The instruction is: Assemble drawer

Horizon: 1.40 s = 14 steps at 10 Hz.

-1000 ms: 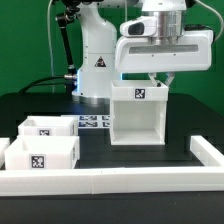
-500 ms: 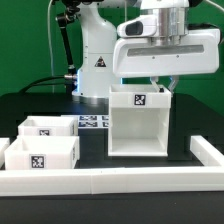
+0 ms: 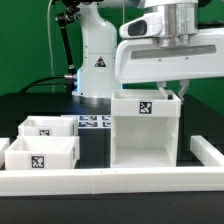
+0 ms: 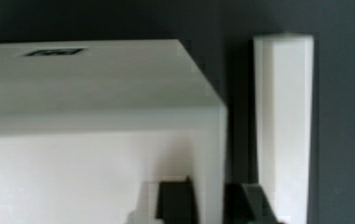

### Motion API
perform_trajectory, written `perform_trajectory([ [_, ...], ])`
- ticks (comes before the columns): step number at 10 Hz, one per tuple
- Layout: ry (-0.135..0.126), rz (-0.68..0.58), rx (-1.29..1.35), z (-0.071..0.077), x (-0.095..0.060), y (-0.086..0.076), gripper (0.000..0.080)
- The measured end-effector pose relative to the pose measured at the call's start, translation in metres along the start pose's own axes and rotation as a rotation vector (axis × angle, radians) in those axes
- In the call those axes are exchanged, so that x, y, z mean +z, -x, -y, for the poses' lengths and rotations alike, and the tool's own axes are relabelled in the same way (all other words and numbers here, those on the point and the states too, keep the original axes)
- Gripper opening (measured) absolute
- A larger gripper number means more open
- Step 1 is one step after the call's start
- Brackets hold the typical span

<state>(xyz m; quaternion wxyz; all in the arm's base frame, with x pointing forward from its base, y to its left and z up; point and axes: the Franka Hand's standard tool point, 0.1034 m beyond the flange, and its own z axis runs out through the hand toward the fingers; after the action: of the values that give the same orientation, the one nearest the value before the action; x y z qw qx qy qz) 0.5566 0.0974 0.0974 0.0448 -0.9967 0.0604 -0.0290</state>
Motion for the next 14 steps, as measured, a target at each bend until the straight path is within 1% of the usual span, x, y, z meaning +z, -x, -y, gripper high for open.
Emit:
perform_trajectory([
  [1,-0.002,-0.008,0.001,0.0,0.0,-0.008,0.0038],
  [2,-0.003,-0.012,0.002,0.0,0.0,-0.012,0.0038],
  [5,-0.004,-0.014,0.01,0.001,-0.001,-0.013,0.0038],
  [8,-0.014,-0.015,0.193,0.005,0.0,-0.013,0.0038],
  [10,-0.013,-0.016,0.43,0.009,0.001,-0.015,0.0038],
  [11,-0.013,-0.016,0.486,0.008,0.001,-0.016,0.0038],
  [13,-0.029,-0.026,0.667,0.003,0.001,-0.021,0.0038],
  [14,-0.032,-0.028,0.676,0.002,0.001,-0.022,0.0039],
])
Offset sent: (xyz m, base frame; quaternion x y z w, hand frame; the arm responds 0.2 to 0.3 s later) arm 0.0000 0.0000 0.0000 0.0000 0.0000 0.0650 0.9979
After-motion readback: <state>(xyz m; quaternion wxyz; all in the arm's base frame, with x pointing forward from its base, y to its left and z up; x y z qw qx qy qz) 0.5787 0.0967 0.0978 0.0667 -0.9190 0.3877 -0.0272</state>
